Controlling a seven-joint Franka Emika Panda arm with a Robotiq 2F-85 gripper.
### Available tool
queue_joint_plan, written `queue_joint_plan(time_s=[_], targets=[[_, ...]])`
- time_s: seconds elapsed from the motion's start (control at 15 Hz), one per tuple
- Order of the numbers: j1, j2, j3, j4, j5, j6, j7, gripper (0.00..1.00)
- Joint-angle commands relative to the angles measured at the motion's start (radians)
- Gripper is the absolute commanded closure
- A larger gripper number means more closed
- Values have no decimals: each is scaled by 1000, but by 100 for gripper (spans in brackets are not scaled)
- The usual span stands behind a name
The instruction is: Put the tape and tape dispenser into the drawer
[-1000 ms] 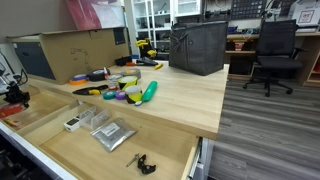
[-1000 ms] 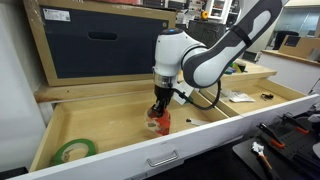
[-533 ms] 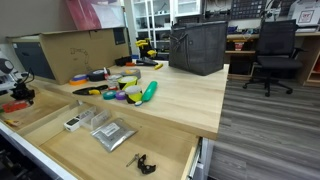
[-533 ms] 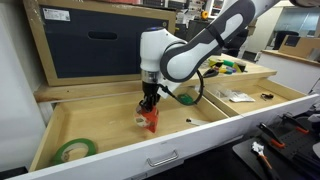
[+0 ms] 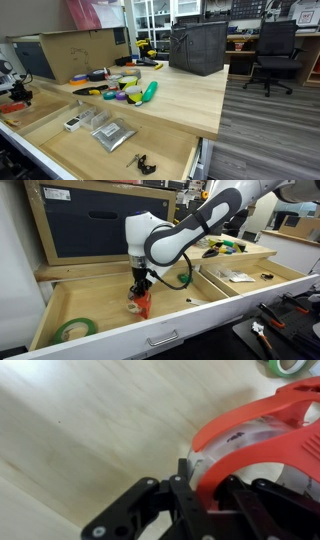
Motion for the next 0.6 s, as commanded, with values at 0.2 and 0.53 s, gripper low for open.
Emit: queue_joint_plan(time_s=[0.2, 0.53], targets=[[15, 13, -20, 22, 19, -5, -10, 76], [17, 25, -20, 52, 16, -29, -24, 94]])
